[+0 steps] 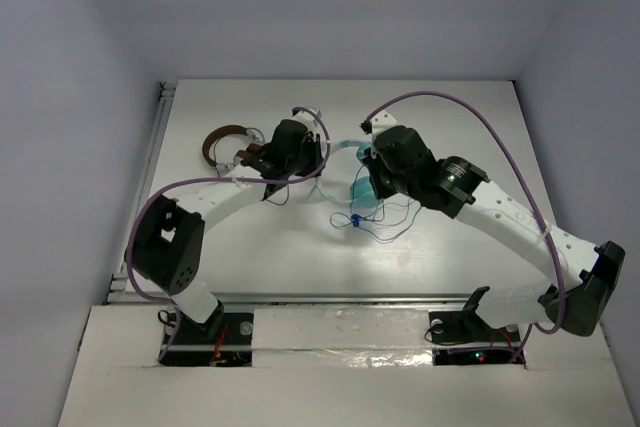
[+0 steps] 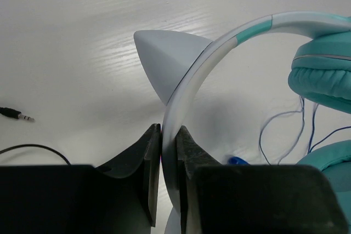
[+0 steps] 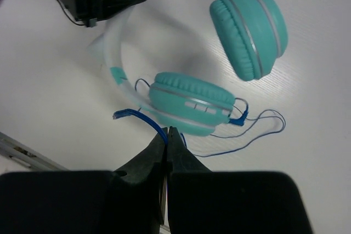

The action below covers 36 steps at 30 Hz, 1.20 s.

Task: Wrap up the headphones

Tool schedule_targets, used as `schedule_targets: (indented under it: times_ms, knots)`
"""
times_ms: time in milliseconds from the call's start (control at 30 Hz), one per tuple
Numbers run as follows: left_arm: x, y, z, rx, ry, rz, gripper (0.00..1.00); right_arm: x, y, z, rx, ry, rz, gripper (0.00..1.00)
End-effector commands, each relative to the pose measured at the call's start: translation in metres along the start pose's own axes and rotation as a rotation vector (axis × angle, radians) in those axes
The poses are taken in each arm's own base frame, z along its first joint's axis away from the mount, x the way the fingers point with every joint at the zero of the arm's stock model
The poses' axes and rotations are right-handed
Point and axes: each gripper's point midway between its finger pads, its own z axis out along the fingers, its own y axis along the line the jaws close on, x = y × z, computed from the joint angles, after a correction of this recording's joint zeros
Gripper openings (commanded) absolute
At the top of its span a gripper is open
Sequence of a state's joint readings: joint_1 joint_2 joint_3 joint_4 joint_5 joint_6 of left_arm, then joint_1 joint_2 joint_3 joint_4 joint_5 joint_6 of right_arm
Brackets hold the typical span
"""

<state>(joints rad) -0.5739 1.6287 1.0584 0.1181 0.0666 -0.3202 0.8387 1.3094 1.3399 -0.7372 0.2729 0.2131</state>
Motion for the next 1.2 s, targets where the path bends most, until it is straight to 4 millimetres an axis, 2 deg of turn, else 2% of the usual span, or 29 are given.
schedule_targets:
  times_ms: [0, 67, 100, 133, 200, 267, 433, 567, 633, 733, 867, 933, 1000, 1167]
  knots:
    - [-0.06, -0.036, -0.044, 0.078, -0.127, 0.03, 0.0, -0.01, -0.017, -0.012, 0.084, -0.03, -0.003, 0.0]
    - [-0.071, -0.048, -0.056, 0.109, -0.13, 0.065, 0.0, -0.015, -0.024, -0.017, 0.116, -0.054, -0.003, 0.0]
    - [-0.058, -0.05, -0.058, 0.125, -0.059, 0.078, 0.0, -0.016, -0.032, -0.019, 0.158, -0.057, -0.005, 0.0]
    - [-0.062, -0.054, -0.06, 0.135, -0.044, 0.092, 0.0, -0.019, -0.035, -0.02, 0.175, -0.063, -0.007, 0.0]
    - [-0.047, -0.059, -0.063, 0.163, 0.036, 0.144, 0.0, -0.029, -0.043, -0.023, 0.224, -0.097, -0.002, 0.0]
    - [-0.043, -0.064, -0.066, 0.198, 0.068, 0.17, 0.0, -0.037, -0.047, -0.025, 0.251, -0.131, 0.001, 0.0]
    - [-0.021, -0.05, -0.064, 0.15, 0.153, 0.248, 0.0, -0.063, -0.052, -0.029, 0.292, -0.212, 0.008, 0.0]
    - [-0.022, -0.035, -0.066, 0.082, 0.144, 0.284, 0.0, -0.062, -0.056, -0.028, 0.316, -0.207, -0.001, 0.0]
    - [-0.036, -0.025, -0.069, 0.006, 0.095, 0.279, 0.0, -0.056, -0.054, -0.029, 0.296, -0.196, 0.003, 0.0]
    - [-0.043, -0.033, -0.072, 0.035, 0.07, 0.274, 0.0, -0.049, -0.052, -0.03, 0.277, -0.19, 0.019, 0.0]
    - [-0.049, -0.035, -0.077, 0.037, 0.045, 0.271, 0.0, -0.023, -0.06, -0.024, 0.314, -0.13, 0.007, 0.0]
    - [-0.048, -0.046, -0.082, 0.106, 0.041, 0.284, 0.0, -0.019, -0.059, -0.022, 0.31, -0.132, 0.02, 0.0]
    - [-0.041, -0.059, -0.084, 0.192, 0.063, 0.295, 0.0, -0.025, -0.059, -0.021, 0.307, -0.166, 0.03, 0.0]
    - [-0.013, -0.056, -0.075, 0.221, 0.161, 0.3, 0.0, -0.054, -0.067, -0.022, 0.34, -0.244, 0.027, 0.0]
